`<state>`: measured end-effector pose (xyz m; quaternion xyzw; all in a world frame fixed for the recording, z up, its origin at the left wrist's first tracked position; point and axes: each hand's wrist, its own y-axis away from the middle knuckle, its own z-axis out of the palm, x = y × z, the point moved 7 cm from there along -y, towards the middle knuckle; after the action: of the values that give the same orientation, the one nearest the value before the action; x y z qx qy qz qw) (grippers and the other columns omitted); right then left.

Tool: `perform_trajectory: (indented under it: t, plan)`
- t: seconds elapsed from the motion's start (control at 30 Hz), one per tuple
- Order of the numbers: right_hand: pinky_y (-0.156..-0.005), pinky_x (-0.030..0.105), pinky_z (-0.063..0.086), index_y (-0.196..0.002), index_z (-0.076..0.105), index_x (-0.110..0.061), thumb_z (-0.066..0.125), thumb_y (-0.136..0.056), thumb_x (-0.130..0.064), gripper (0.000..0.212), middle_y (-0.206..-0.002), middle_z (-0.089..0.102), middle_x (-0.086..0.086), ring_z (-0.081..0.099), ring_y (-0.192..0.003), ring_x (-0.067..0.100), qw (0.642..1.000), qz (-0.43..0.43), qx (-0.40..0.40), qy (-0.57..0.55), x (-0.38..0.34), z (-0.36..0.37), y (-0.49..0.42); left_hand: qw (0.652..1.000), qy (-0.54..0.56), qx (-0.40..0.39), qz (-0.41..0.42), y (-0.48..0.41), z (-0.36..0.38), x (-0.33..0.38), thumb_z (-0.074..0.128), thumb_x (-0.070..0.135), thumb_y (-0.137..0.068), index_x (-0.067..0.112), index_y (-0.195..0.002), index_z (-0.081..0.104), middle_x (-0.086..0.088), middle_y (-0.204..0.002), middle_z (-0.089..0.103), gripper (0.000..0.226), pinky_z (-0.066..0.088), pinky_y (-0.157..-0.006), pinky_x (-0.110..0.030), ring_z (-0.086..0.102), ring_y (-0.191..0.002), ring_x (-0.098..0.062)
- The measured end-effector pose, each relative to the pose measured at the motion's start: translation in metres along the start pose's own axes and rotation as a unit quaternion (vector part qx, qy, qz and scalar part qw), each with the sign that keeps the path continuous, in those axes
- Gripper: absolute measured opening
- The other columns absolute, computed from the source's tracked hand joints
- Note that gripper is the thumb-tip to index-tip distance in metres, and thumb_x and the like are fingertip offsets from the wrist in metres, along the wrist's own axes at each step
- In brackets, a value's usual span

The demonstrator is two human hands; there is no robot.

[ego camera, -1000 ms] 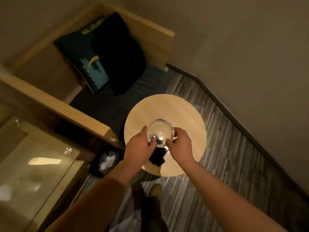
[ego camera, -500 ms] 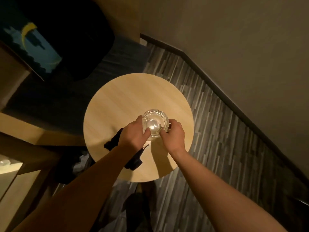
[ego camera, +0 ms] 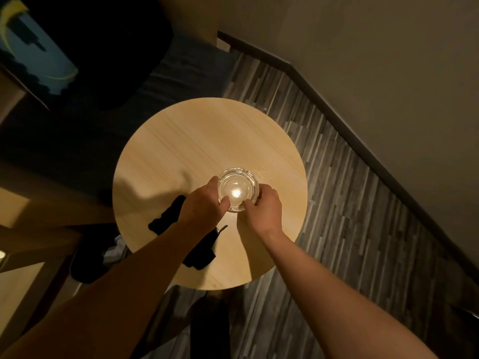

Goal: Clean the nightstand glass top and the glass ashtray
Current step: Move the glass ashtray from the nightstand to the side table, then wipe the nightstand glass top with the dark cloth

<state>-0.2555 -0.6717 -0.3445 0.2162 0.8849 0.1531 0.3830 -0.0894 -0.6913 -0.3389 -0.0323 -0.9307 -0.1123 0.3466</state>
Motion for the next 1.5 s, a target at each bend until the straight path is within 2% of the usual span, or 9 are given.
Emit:
perform_trajectory:
  t: [0.2, 0.33, 0.47, 0.6, 0.87, 1.07, 1.23, 1.4, 1.5]
  plan:
    - [-0.084, 0.039, 0.053, -0.122, 0.059, -0.009, 0.064, -0.092, -0.015, 0.031, -0.114, 0.063, 0.012, 0.060, -0.101, 0.028, 1.000, -0.016, 0.004, 0.005, -0.004, -0.003, 0.006, 0.998, -0.014, -0.006, 0.063, 0.010, -0.014, 0.008, 0.076, 0.018, -0.095, -0.019, -0.122, 0.061, -0.025, -0.069, 0.068, 0.048, 0.059, -0.058, -0.045, 0.069, -0.063, -0.043]
    - [-0.071, 0.028, 0.043, -0.130, 0.054, -0.006, 0.060, -0.099, -0.027, 0.038, -0.114, 0.059, 0.010, 0.056, -0.092, 0.020, 0.999, -0.021, 0.012, 0.031, 0.001, -0.007, 0.025, 0.996, -0.034, 0.023, 0.076, 0.023, -0.038, -0.004, 0.068, 0.024, -0.100, -0.025, -0.132, 0.054, -0.030, -0.071, 0.069, 0.060, 0.061, -0.068, -0.050, 0.066, -0.062, -0.043]
    - [-0.079, 0.029, 0.046, -0.131, 0.055, -0.008, 0.060, -0.099, -0.033, 0.041, -0.116, 0.058, 0.005, 0.057, -0.096, 0.018, 0.999, -0.021, -0.003, 0.035, 0.002, 0.002, 0.053, 0.998, -0.051, 0.047, 0.010, 0.035, -0.053, -0.040, 0.065, 0.030, -0.103, -0.010, -0.143, 0.054, -0.021, -0.089, 0.073, 0.058, 0.060, -0.083, -0.039, 0.068, -0.077, -0.032]
    - [-0.061, 0.026, 0.036, -0.103, 0.055, -0.014, 0.062, -0.098, -0.033, 0.020, -0.098, 0.058, 0.004, 0.054, -0.083, 0.019, 0.997, -0.024, -0.039, 0.055, -0.001, 0.029, 0.073, 0.993, -0.082, 0.042, -0.068, 0.050, -0.061, -0.073, 0.067, 0.042, -0.099, 0.002, -0.142, 0.057, -0.018, -0.120, 0.068, 0.059, 0.054, -0.097, -0.042, 0.064, -0.110, -0.031]
    - [-0.051, 0.023, 0.033, -0.104, 0.053, -0.010, 0.070, -0.091, -0.041, 0.038, -0.083, 0.058, -0.002, 0.054, -0.069, 0.008, 0.993, 0.039, -0.101, 0.052, -0.008, 0.086, 0.087, 0.981, -0.137, -0.037, -0.133, 0.062, -0.046, -0.091, 0.071, 0.047, -0.095, 0.004, -0.128, 0.057, -0.017, -0.119, 0.062, 0.057, 0.053, -0.091, -0.048, 0.061, -0.112, -0.035]
    - [-0.061, 0.030, 0.039, -0.100, 0.058, -0.011, 0.074, -0.090, -0.025, 0.023, -0.090, 0.062, 0.003, 0.059, -0.082, 0.021, 0.993, 0.061, -0.099, 0.036, -0.013, 0.103, 0.085, 0.973, -0.073, -0.082, -0.205, 0.063, -0.035, -0.106, 0.064, 0.036, -0.103, 0.003, -0.129, 0.055, -0.017, -0.128, 0.061, 0.043, 0.052, -0.100, -0.040, 0.062, -0.119, -0.032]
    - [-0.062, 0.031, 0.043, -0.082, 0.057, -0.019, 0.077, -0.086, -0.020, 0.020, -0.085, 0.063, 0.001, 0.062, -0.083, 0.023, 0.994, 0.047, -0.097, -0.001, -0.023, 0.100, 0.091, 0.980, -0.019, -0.047, -0.194, 0.088, -0.049, -0.113, 0.061, 0.029, -0.104, 0.003, -0.128, 0.058, -0.018, -0.125, 0.061, 0.036, 0.048, -0.100, -0.041, 0.060, -0.116, -0.032]
    - [-0.073, 0.041, 0.056, -0.086, 0.062, -0.018, 0.078, -0.083, -0.019, 0.017, -0.090, 0.067, 0.004, 0.067, -0.087, 0.026, 0.992, 0.001, -0.125, 0.005, -0.066, 0.087, 0.123, 0.967, 0.088, 0.006, -0.238, 0.137, -0.095, -0.113, 0.065, 0.024, -0.103, -0.001, -0.126, 0.060, -0.020, -0.127, 0.060, 0.034, 0.051, -0.100, -0.043, 0.061, -0.117, -0.034]
    - [-0.070, 0.038, 0.057, -0.091, 0.065, -0.016, 0.079, -0.082, -0.019, 0.017, -0.088, 0.069, 0.003, 0.068, -0.083, 0.023, 0.986, -0.038, -0.158, 0.024, -0.109, 0.085, 0.154, 0.955, 0.119, 0.051, -0.267, 0.177, -0.139, -0.111, 0.067, 0.023, -0.102, 0.000, -0.116, 0.062, -0.015, -0.113, 0.061, 0.028, 0.050, -0.084, -0.036, 0.063, -0.107, -0.035]
